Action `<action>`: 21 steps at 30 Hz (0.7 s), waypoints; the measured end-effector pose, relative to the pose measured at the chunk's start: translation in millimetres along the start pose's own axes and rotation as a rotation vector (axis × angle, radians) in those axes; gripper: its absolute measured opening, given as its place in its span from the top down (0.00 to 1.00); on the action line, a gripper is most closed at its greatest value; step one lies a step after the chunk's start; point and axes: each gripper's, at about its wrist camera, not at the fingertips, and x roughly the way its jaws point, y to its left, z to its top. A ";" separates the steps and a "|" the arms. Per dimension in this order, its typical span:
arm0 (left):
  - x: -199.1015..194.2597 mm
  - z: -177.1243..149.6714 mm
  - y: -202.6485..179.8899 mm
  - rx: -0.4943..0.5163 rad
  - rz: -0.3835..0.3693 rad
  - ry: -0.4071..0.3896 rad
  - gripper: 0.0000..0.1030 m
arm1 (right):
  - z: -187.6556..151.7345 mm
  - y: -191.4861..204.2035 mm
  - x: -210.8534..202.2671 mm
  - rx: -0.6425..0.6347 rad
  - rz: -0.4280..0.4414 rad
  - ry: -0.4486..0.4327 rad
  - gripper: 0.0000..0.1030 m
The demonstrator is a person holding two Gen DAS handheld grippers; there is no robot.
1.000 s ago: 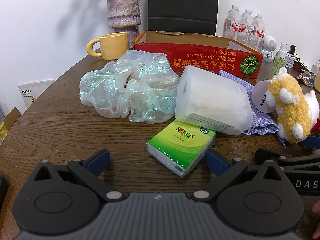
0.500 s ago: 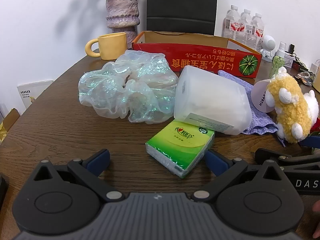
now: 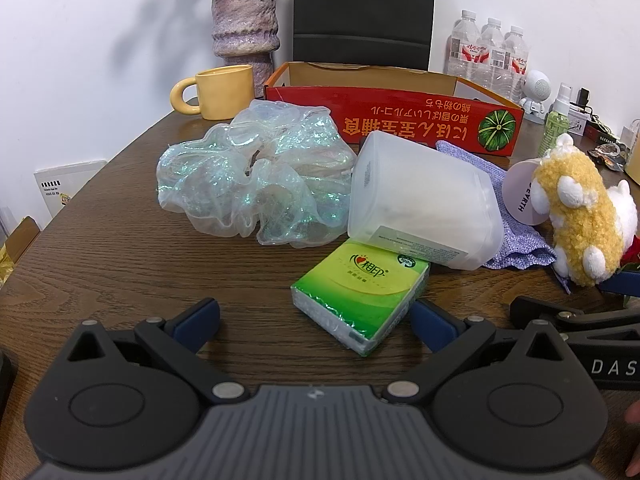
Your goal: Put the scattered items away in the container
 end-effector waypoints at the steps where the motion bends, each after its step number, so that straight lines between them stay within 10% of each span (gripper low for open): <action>1: 0.0 0.0 0.0 0.000 0.000 0.000 0.00 | 0.2 -0.7 1.0 0.000 -0.002 0.000 0.00; 21: 0.8 1.1 -0.5 0.005 -0.003 0.000 0.00 | 0.1 -0.9 1.8 0.000 -0.003 0.000 0.00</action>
